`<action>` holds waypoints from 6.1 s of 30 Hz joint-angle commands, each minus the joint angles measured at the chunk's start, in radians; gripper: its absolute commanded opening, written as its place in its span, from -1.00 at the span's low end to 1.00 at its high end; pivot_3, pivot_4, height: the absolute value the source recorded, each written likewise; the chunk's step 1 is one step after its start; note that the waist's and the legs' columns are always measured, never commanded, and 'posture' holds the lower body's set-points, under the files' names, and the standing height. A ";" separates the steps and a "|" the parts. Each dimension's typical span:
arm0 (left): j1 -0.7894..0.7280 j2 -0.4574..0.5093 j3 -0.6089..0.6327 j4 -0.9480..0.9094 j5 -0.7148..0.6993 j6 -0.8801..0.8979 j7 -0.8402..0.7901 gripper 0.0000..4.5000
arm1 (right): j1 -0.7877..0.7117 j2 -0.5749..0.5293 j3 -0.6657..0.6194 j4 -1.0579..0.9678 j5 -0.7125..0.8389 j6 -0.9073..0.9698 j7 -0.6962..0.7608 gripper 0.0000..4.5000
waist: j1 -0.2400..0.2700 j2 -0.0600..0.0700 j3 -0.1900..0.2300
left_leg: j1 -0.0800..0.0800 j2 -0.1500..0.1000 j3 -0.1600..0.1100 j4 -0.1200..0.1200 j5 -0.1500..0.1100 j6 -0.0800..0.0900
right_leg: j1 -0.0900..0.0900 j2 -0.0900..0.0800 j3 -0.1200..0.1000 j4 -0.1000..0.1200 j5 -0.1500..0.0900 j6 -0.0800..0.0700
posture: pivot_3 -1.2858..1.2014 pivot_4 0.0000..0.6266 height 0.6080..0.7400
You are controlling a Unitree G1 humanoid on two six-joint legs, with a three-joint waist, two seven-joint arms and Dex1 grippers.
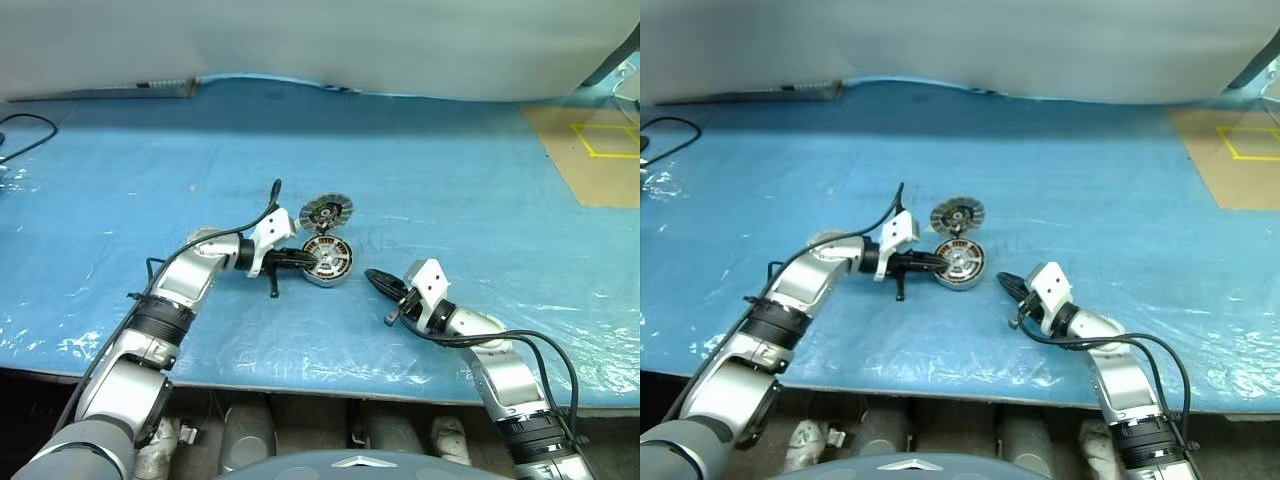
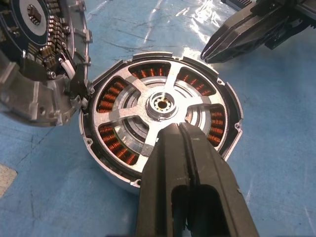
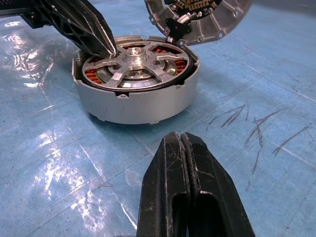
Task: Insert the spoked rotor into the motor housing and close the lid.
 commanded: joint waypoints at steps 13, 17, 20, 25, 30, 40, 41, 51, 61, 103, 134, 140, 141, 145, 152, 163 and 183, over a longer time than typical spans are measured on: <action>0.113 0.007 0.123 -0.233 -0.239 0.077 -0.069 -0.98 | -0.050 -0.008 -0.047 -0.014 0.029 0.024 -0.017 -1.00 | -0.004 0.000 0.000 | 0.000 0.001 0.000 0.000 -0.001 -0.001 | 0.000 0.000 0.000 0.000 0.000 0.000 | 0.03 -0.52 1.00; 0.244 0.010 0.166 -0.329 -0.264 0.044 -0.018 -0.98 | -0.104 -0.018 -0.050 0.008 0.027 0.105 -0.024 -1.00 | -0.004 0.001 0.000 | 0.001 0.001 0.000 0.000 -0.001 -0.002 | 0.000 0.000 0.000 0.000 0.000 0.000 | 0.03 -0.52 1.00; 0.322 0.004 0.200 -0.383 -0.272 0.029 0.042 -0.98 | -0.104 -0.033 -0.036 -0.005 0.033 0.148 0.005 -1.00 | 0.001 0.001 0.000 | 0.000 0.001 0.000 0.000 -0.001 -0.002 | 0.000 0.000 -0.001 -0.001 0.000 0.000 | 0.03 -0.52 1.00; 0.423 -0.009 0.235 -0.464 -0.249 0.005 0.155 -0.98 | -0.119 -0.037 0.012 0.025 -0.008 0.168 0.019 -1.00 | -0.002 0.001 0.000 | 0.000 0.002 0.000 0.000 -0.002 -0.002 | 0.000 0.000 -0.001 -0.001 0.000 0.000 | 0.03 -0.52 1.00; 0.511 -0.031 0.217 -0.520 -0.203 -0.058 0.244 -0.98 | -0.178 -0.018 0.058 0.074 -0.033 0.170 0.024 -1.00 | -0.007 0.001 0.000 | 0.001 0.002 0.001 0.000 -0.002 -0.002 | 0.001 0.001 -0.001 -0.001 0.000 0.000 | 0.03 -0.52 1.00; 0.570 -0.064 0.198 -0.470 -0.198 -0.126 0.279 -0.98 | -0.212 0.024 0.133 0.029 -0.006 0.212 0.097 -1.00 | -0.005 0.001 0.000 | 0.000 0.002 0.001 0.000 -0.002 -0.003 | 0.000 0.001 -0.001 -0.001 0.000 0.000 | 0.03 -0.52 1.00; 0.572 -0.067 0.193 -0.468 -0.193 -0.132 0.284 -0.98 | -0.213 0.017 0.133 0.029 -0.019 0.213 0.094 -1.00 | -0.005 0.001 0.000 | 0.000 0.002 0.001 0.000 -0.002 -0.003 | 0.000 0.001 0.000 -0.001 0.000 0.000 | 0.03 -0.52 1.00; 0.555 -0.061 0.178 -0.434 -0.181 -0.137 0.299 -0.98 | -0.449 -0.006 0.055 0.309 -0.186 0.147 -0.140 -1.00 | -0.005 0.001 0.000 | 0.002 0.002 0.001 0.001 -0.002 -0.003 | 0.001 0.001 0.000 0.001 0.000 0.000 | 0.03 -0.52 1.00; 0.522 -0.075 0.205 -0.309 -0.156 -0.264 0.318 -0.98 | -0.726 0.077 0.018 0.710 -0.175 -0.072 -0.157 -1.00 | -0.025 0.001 0.000 | -0.002 0.002 0.001 0.002 0.000 0.000 | -0.003 0.002 0.000 0.003 0.001 -0.001 | 0.03 -0.52 1.00; 0.566 -0.076 0.255 -0.233 -0.224 -0.302 0.288 -0.98 | -0.441 0.121 0.095 0.163 0.001 0.213 0.152 -1.00 | -0.026 0.001 0.000 | -0.002 0.005 0.001 0.009 -0.003 -0.001 | -0.006 0.002 0.002 0.013 -0.001 -0.003 | 0.03 -0.52 1.00; 0.554 -0.055 0.259 -0.284 -0.227 -0.245 0.309 -1.00 | -0.370 0.221 0.172 0.023 0.011 0.454 -0.061 0.98 | -0.026 0.001 0.000 | -0.002 0.004 0.002 0.005 -0.002 -0.003 | -0.007 0.002 0.002 0.010 -0.001 -0.002 | 0.03 -0.52 1.00; 0.548 -0.046 0.264 -0.292 -0.232 -0.231 0.306 -1.00 | -0.364 0.212 0.179 0.043 -0.005 0.433 -0.062 0.41 | -0.026 0.001 0.000 | -0.001 0.004 0.002 0.005 -0.002 -0.003 | -0.006 0.002 0.002 0.010 -0.001 -0.002 | 0.03 -0.52 1.00; 0.547 -0.045 0.263 -0.291 -0.231 -0.232 0.306 -1.00 | -0.364 0.210 0.181 0.045 -0.010 0.421 -0.064 0.30 | -0.026 0.001 0.000 | -0.001 0.004 0.002 0.005 -0.002 -0.003 | -0.006 0.002 0.002 0.010 -0.001 -0.002 | 0.03 -0.52 1.00; 0.545 -0.048 0.259 -0.272 -0.224 -0.245 0.303 -1.00 | -0.373 0.193 0.188 0.039 -0.037 0.370 -0.069 0.30 | -0.026 0.001 0.000 | -0.001 0.004 0.002 0.005 -0.002 -0.003 | -0.006 0.002 0.002 0.010 -0.001 -0.002 | 0.03 -0.52 1.00; 0.540 -0.046 0.258 -0.283 -0.227 -0.233 0.300 -1.00 | -0.397 0.165 0.201 -0.003 -0.058 0.396 -0.073 0.30 | -0.026 0.001 0.000 | -0.001 0.003 0.002 0.005 -0.002 -0.003 | -0.006 0.002 0.002 0.010 0.000 -0.002 | 0.03 -0.52 1.00; 0.548 -0.054 0.248 -0.239 -0.216 -0.268 0.280 -1.00 | -0.432 0.112 0.264 -0.042 -0.112 0.482 -0.064 0.30 | -0.026 0.001 0.000 | -0.001 0.003 0.002 0.005 -0.002 -0.003 | -0.006 0.002 0.002 0.010 0.000 -0.002 | 0.03 -0.52 1.00; 0.532 -0.043 0.262 -0.267 -0.235 -0.232 0.288 -1.00 | -0.437 0.102 0.296 0.071 -0.172 0.500 -0.087 0.30 | -0.026 0.001 -0.001 | 0.006 0.003 0.002 0.006 -0.002 -0.003 | 0.000 0.002 0.003 0.012 -0.001 -0.002 | 0.03 -0.52 1.00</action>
